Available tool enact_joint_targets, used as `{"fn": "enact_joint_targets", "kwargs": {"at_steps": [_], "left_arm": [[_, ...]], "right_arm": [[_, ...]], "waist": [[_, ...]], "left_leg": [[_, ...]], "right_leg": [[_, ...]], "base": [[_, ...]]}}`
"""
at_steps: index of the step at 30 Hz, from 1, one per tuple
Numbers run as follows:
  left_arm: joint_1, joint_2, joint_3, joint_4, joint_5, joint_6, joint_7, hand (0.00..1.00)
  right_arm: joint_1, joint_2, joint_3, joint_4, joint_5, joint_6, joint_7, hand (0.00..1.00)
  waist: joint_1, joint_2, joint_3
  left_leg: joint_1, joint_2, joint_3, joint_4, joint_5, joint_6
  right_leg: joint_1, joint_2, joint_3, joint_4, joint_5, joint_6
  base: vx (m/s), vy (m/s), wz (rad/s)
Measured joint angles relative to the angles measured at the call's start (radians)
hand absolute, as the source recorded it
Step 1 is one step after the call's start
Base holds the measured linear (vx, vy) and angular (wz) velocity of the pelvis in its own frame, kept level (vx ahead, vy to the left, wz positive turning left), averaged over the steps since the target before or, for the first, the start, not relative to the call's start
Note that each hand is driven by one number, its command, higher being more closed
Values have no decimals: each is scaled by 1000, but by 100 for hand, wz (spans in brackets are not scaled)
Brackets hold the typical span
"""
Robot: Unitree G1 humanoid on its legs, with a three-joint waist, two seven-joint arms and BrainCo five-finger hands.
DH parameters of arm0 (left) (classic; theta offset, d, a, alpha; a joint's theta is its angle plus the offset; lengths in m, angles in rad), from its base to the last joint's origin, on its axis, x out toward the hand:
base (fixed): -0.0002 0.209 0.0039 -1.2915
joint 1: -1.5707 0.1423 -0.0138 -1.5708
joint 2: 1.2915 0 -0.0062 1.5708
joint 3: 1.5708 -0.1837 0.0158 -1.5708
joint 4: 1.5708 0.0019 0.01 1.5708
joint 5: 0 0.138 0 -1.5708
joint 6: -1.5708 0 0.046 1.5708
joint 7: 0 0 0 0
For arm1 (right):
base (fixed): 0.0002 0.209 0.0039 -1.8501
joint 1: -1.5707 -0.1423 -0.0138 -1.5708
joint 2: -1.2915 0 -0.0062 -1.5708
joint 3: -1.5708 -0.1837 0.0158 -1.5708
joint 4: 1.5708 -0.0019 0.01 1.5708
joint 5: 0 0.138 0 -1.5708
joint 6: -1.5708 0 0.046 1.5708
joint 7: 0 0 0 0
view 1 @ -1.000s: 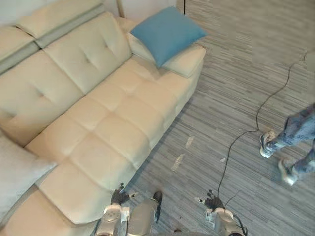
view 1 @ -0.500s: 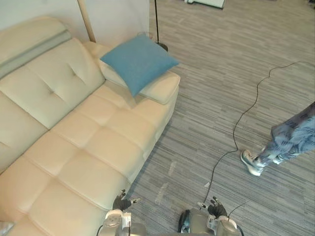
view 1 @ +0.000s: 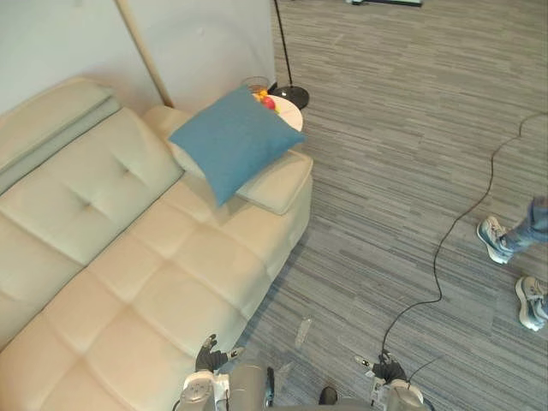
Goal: Pick up cushions and gather them together orderly.
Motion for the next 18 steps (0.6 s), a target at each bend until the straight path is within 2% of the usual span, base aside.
{"fn": "enact_joint_targets", "kwargs": {"at_steps": [1, 2, 3, 4, 5, 6, 7, 8, 9, 10, 11, 12, 14, 16, 18], "left_arm": [[2, -4, 14, -7, -3, -4, -1, 0], [4, 3, 22, -22, -3, -1, -5, 0], [4, 6, 30, -26, -8, 2, -10, 0], [4, 6, 34, -25, -10, 2, -11, 0], [5, 7, 42, -22, -19, 2, -10, 0], [4, 13, 36, -20, -28, 4, -11, 0], [4, 19, 34, -16, -28, 17, -11, 0], [5, 21, 34, -12, -28, 21, -11, 0], [6, 25, 29, 3, -30, 24, -9, 0], [6, 29, 16, 9, -29, 25, -9, 0], [6, 28, 16, 10, -30, 26, -9, 0], [5, 26, 15, 11, -29, 27, -9, 0], [2, 29, 8, 14, -28, 27, -9, 0], [-2, 27, 7, 21, -26, 29, -3, 0], [9, 31, 11, 27, -18, 27, 2, 0]], "right_arm": [[2, 8, 0, 0, 1, 1, -3, 0], [4, 31, -1, -5, 0, 0, -4, 0], [11, 46, -4, -18, 0, 1, -3, 0], [13, 51, -4, -28, -1, 1, -2, 0], [19, 62, -6, -44, -1, -1, -1, 0], [21, 72, -10, -41, -2, 1, 6, 0], [34, 78, -10, -41, -2, 1, 7, 0], [39, 78, -10, -41, -3, 1, 7, 0], [43, 70, -11, -48, -4, 1, 9, 0], [39, 63, -16, -48, -4, 1, 9, 0], [36, 63, -22, -47, -4, 1, 9, 0], [30, 63, -37, -43, -4, 1, 9, 0], [22, 59, -41, -41, -3, 1, 9, 0], [19, 52, -53, -40, -3, 1, 8, 0], [29, 57, -72, -37, -3, 3, 6, 0]], "waist": [[26, -10, -4], [33, -39, -14], [36, -59, -22], [35, -61, -23], [36, -66, -21], [28, -73, -16], [18, -78, -12], [16, -78, -12], [8, -78, -12], [4, -70, -7], [2, -68, -6], [-12, -67, -7], [-24, -66, -6], [-27, -60, -2], [-28, -71, -5]], "left_leg": [[10, -1, 5, 24, 101, 46], [10, -17, 18, 62, 58, 62], [15, -22, 32, 96, 5, 76], [24, -20, 39, 104, -10, 77], [55, -20, 52, 111, -33, 81], [108, -24, 56, 135, -80, 88], [171, -33, 51, 148, -120, 90], [191, -35, 48, 150, -128, 89], [265, -39, 46, 133, -136, 88], [337, -35, 26, 89, -136, 88], [361, -32, 20, 71, -136, 87], [402, -20, -3, 44, -143, 74], [419, -4, -39, 42, -160, 45], [440, 23, -119, 42, -182, 8], [464, 38, -191, 53, -216, -42]], "right_leg": [[34, -1, 25, 6, -47, 11], [43, -24, 35, 27, -74, 15], [16, -38, 60, 124, -89, 24], [-4, -42, 69, 184, -95, 34], [-52, -53, 85, 332, -102, 47], [-152, -71, 111, 621, -66, 142], [-226, -96, 115, 855, -41, 182], [-242, -106, 108, 909, -42, 179], [-287, -150, 57, 986, -56, 142], [-311, -166, 13, 956, -74, 120], [-319, -168, -1, 931, -79, 115], [-349, -165, -25, 826, -88, 101], [-395, -151, -9, 660, -85, 100], [-429, -101, 101, 421, -19, 94], [-409, -85, 153, 323, 77, 84]], "base": [[467, 122, -31], [612, 115, -47], [440, 54, -29], [534, 100, -35], [516, 139, -24], [626, 144, -14], [429, 80, -1], [535, 65, 12], [513, 52, 10], [611, 51, 11], [474, 8, 27], [466, -32, 42], [444, -78, 58], [501, -237, 86], [483, -367, 116]]}}
